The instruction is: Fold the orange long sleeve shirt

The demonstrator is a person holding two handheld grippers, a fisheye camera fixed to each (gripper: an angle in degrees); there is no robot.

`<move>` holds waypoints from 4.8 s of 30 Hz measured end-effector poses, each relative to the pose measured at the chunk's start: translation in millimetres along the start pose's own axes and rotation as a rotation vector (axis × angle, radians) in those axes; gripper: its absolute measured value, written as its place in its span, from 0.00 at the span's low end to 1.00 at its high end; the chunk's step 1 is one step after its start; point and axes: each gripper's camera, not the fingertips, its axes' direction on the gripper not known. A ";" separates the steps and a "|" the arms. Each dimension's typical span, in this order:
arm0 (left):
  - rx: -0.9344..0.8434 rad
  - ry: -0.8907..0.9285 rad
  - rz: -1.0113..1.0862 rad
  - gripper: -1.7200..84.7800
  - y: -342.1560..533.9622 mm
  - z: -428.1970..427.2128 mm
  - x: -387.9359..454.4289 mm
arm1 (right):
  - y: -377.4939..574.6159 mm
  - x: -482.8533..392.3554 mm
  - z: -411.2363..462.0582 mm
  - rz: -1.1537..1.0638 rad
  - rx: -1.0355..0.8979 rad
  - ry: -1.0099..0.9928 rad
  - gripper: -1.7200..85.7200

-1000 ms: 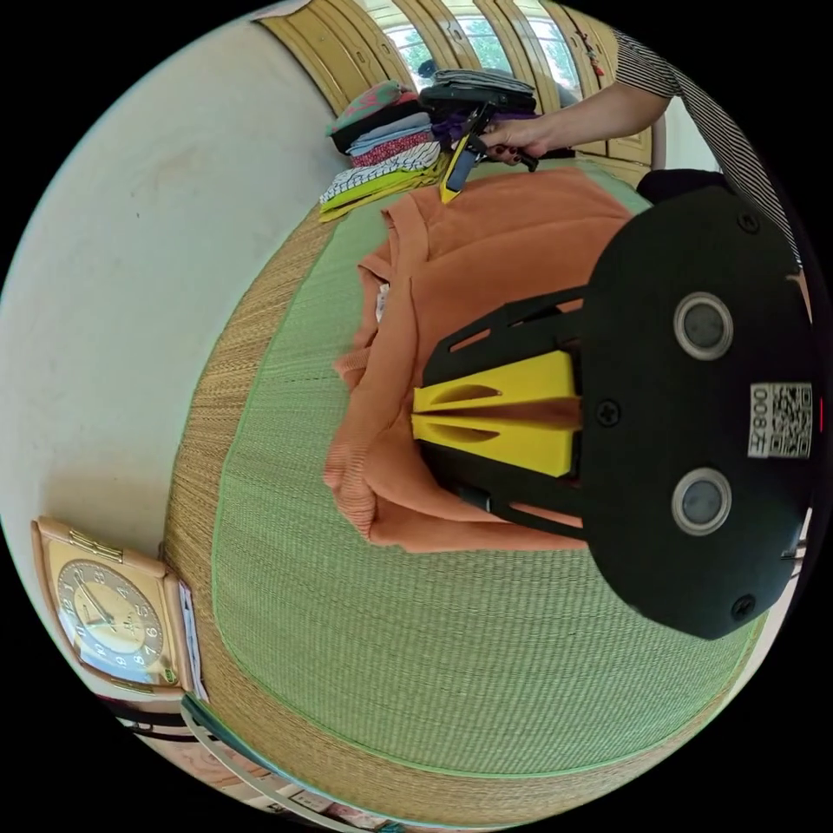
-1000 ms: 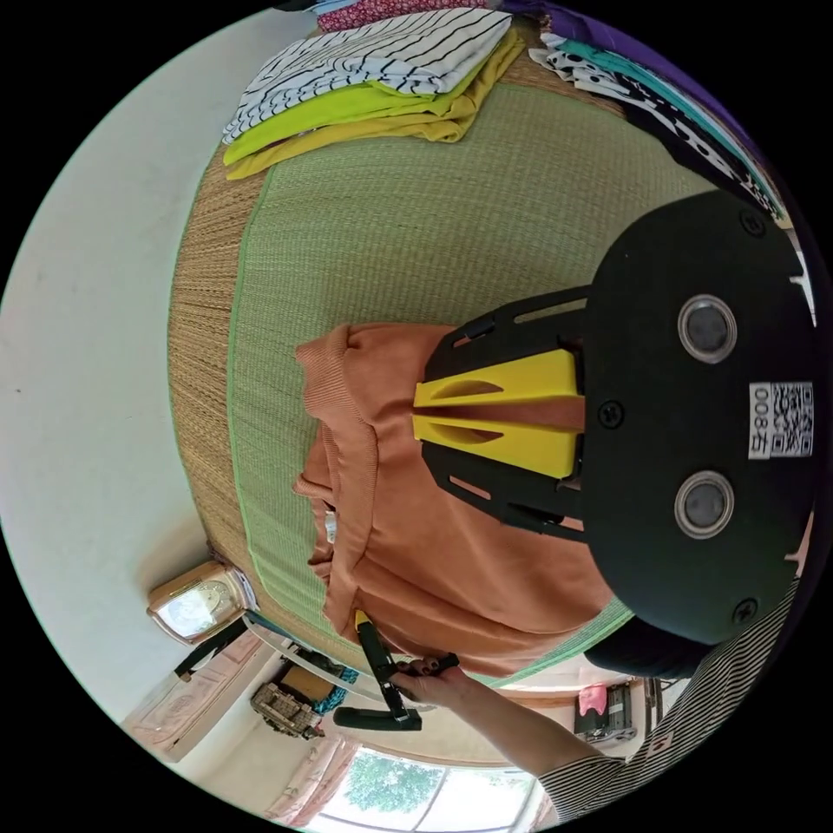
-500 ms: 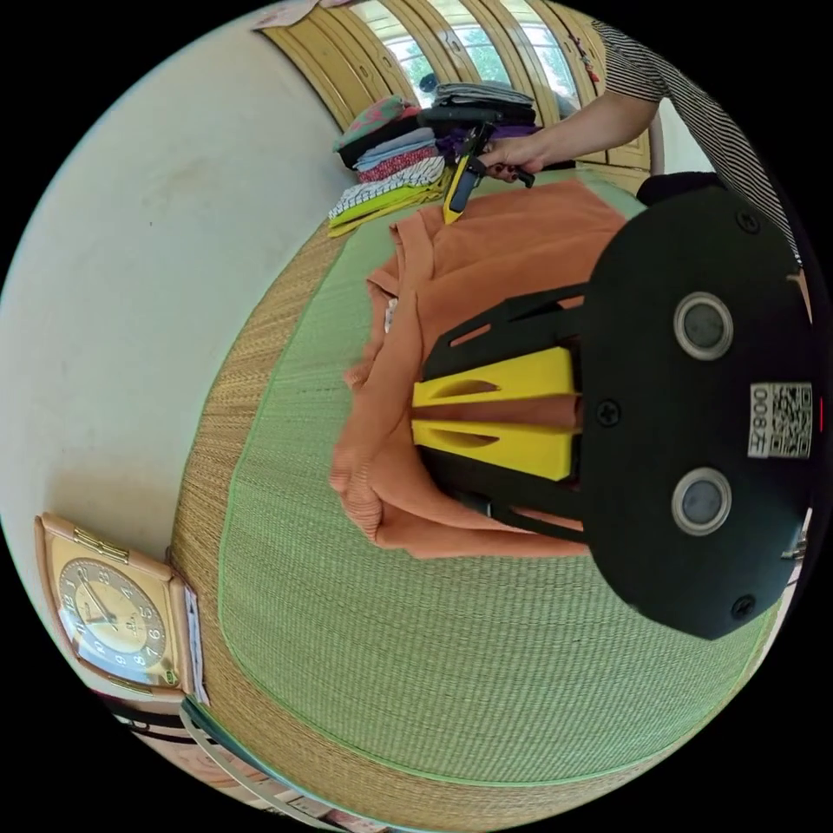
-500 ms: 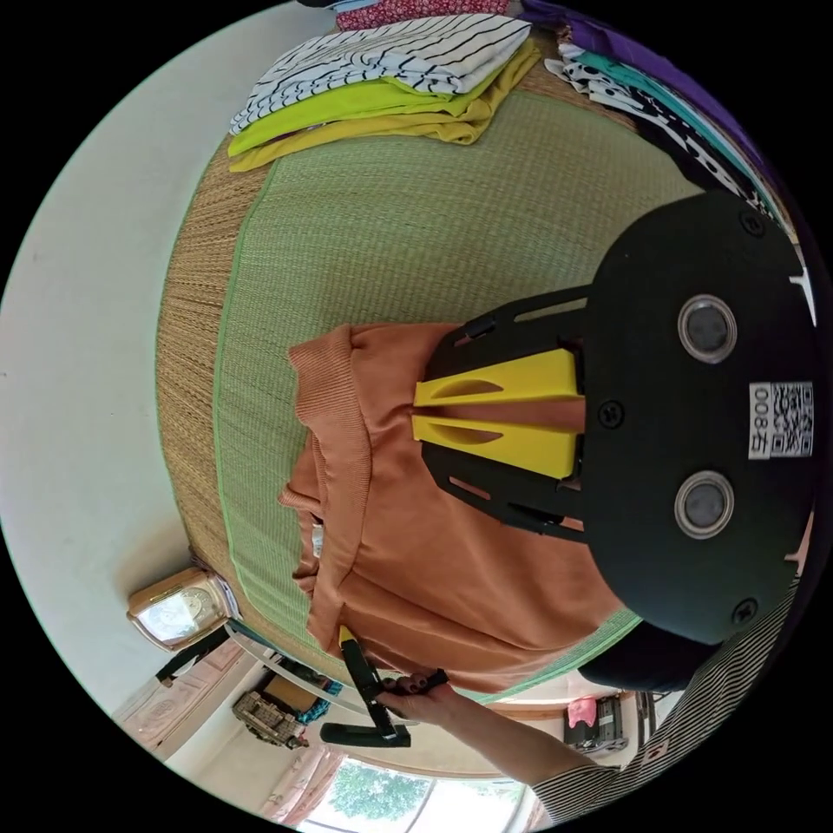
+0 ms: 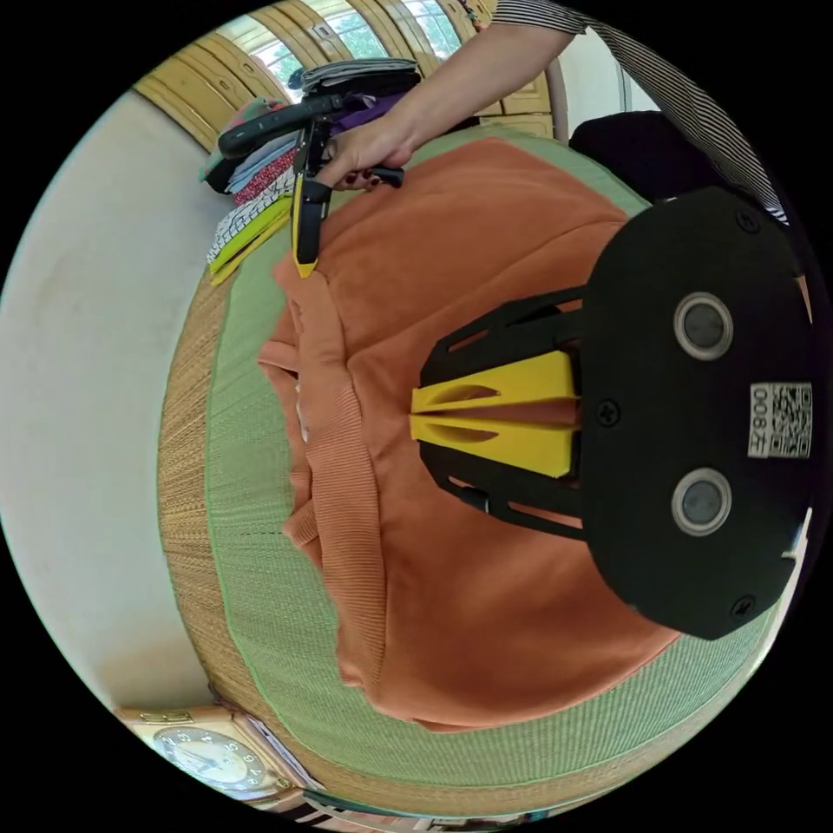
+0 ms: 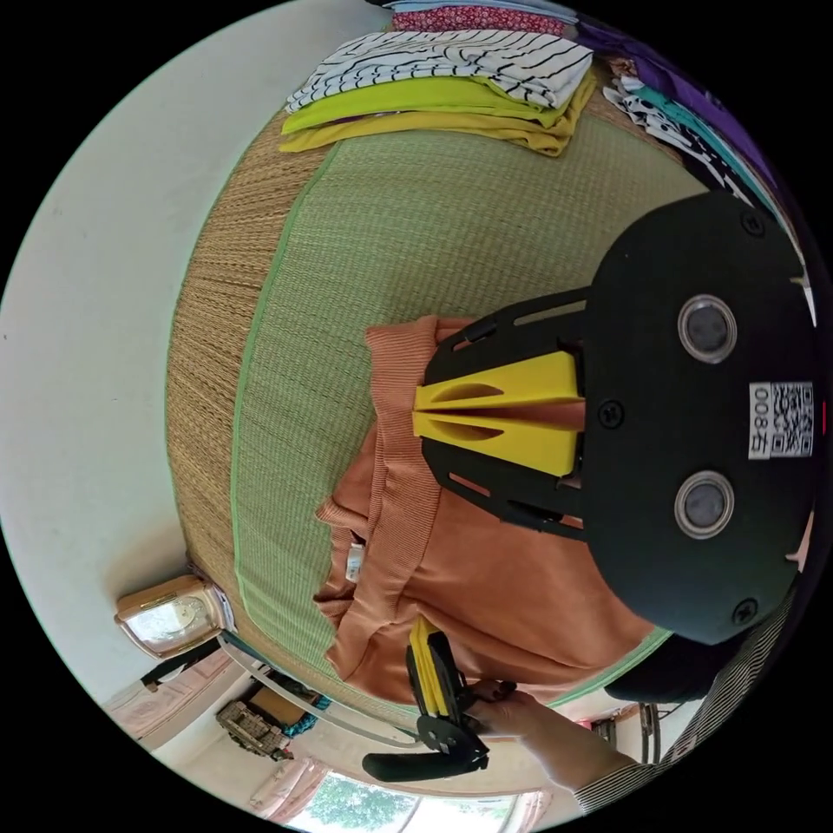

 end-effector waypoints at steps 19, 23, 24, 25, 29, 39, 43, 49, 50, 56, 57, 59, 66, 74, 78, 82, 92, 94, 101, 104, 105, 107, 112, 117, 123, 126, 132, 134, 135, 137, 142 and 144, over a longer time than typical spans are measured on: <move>0.114 0.113 -0.116 0.02 60.7 -17.3 -37.9 | 26.9 1.6 -25.0 0.051 0.087 -0.079 0.02; 0.202 -0.019 -0.203 0.02 110.0 -47.2 -58.6 | 46.6 -28.0 -43.9 -0.031 0.186 -0.121 0.02; 0.201 -0.036 -0.222 0.02 115.8 -47.4 -63.5 | 44.7 -35.2 -30.6 -0.048 0.146 -0.132 0.02; 0.173 -0.059 -0.257 0.02 125.1 -43.9 -74.8 | 39.5 -37.9 -9.6 -0.045 0.078 -0.136 0.02; 0.078 0.005 -0.315 0.02 152.4 -25.7 -111.7 | 30.0 -28.5 27.1 0.014 -0.009 -0.184 0.02; 0.222 0.088 -0.375 0.03 268.5 -84.5 -123.2 | 105.1 -84.5 -42.6 -0.113 0.118 -0.329 0.02; 0.174 0.098 -0.495 0.02 328.5 -78.6 -142.7 | 156.7 -141.7 -42.2 -0.191 0.065 -0.403 0.02; 0.148 0.131 -0.524 0.03 367.3 -71.2 -167.0 | 163.4 -172.6 23.4 -0.164 -0.119 -0.311 0.02; 0.175 0.143 -0.519 0.03 374.5 -78.5 -169.2 | 162.5 -174.0 26.6 -0.162 -0.124 -0.307 0.02; 0.259 0.242 -0.566 0.07 440.5 -103.6 -184.6 | 156.5 -191.3 24.7 -0.095 -0.141 -0.265 0.02; 0.256 0.251 -0.577 0.07 448.2 -103.5 -186.4 | 157.4 -195.7 20.6 -0.083 -0.133 -0.252 0.02; 0.246 0.314 -0.648 0.10 479.4 -97.1 -195.0 | 159.6 -202.8 13.7 -0.070 -0.108 -0.246 0.02; 0.273 0.515 -0.755 0.12 520.8 -65.5 -215.3 | 154.8 -238.7 24.4 -0.052 -0.114 -0.260 0.02; 0.301 0.637 -0.859 0.10 538.2 -37.7 -242.4 | 147.2 -256.4 69.9 -0.020 -0.195 -0.244 0.02; 0.348 0.723 -0.871 0.08 547.1 -29.7 -246.0 | 140.2 -268.7 78.7 -0.042 -0.214 -0.221 0.02; 0.379 0.728 -0.829 0.05 548.7 -34.9 -240.4 | 131.9 -276.3 78.0 -0.039 -0.229 -0.225 0.02; 0.409 0.740 -0.594 0.04 515.5 -58.5 -205.5 | 95.6 -290.0 34.1 -0.022 -0.087 -0.285 0.04; 0.394 0.722 -0.538 0.04 503.4 -61.1 -194.8 | 71.3 -301.3 25.7 -0.050 -0.051 -0.371 0.06; 0.320 0.670 -0.343 0.04 453.1 -60.7 -144.2 | -15.8 -369.8 51.7 -0.183 -0.137 -0.474 0.13; 0.291 0.636 -0.288 0.04 436.4 -60.3 -123.8 | -45.6 -403.0 74.8 -0.220 -0.205 -0.438 0.15; 0.288 0.631 -0.281 0.04 433.7 -60.1 -120.2 | -54.6 -414.3 84.4 -0.231 -0.232 -0.411 0.16; 0.276 0.617 -0.256 0.03 423.4 -58.3 -107.2 | -66.1 -427.6 99.4 -0.231 -0.264 -0.360 0.16; 0.269 0.625 -0.246 0.03 406.9 -53.2 -86.7 | -87.5 -468.4 146.6 -0.274 -0.401 -0.263 0.17; 0.252 0.610 -0.249 0.03 390.7 -48.7 -67.4 | -86.0 -501.4 175.9 -0.354 -0.480 -0.102 0.17; 0.242 0.595 -0.235 0.03 370.5 -50.4 -43.2 | -84.9 -508.9 179.1 -0.408 -0.497 0.002 0.12; 0.244 0.595 -0.214 0.03 360.3 -55.1 -27.4 | -85.1 -497.4 160.7 -0.419 -0.471 -0.020 0.10; 0.275 0.663 -0.110 0.03 327.7 -71.3 19.4 | -88.3 -424.1 75.0 -0.395 -0.359 -0.212 0.07; 0.288 0.688 -0.031 0.03 306.7 -79.0 46.3 | -87.8 -389.1 43.8 -0.364 -0.320 -0.284 0.06; 0.287 0.695 -0.011 0.03 300.8 -80.3 53.7 | -85.7 -364.9 23.1 -0.348 -0.291 -0.324 0.05; 0.279 0.725 0.074 0.03 276.3 -82.8 84.7 | -79.4 -328.5 -5.6 -0.329 -0.252 -0.364 0.04; 0.204 0.772 0.222 0.03 227.8 -67.7 154.9 | -39.7 -208.9 -72.1 -0.245 -0.142 -0.418 0.03; 0.162 0.784 0.257 0.03 211.8 -54.7 181.5 | -22.3 -164.2 -83.6 -0.199 -0.119 -0.430 0.02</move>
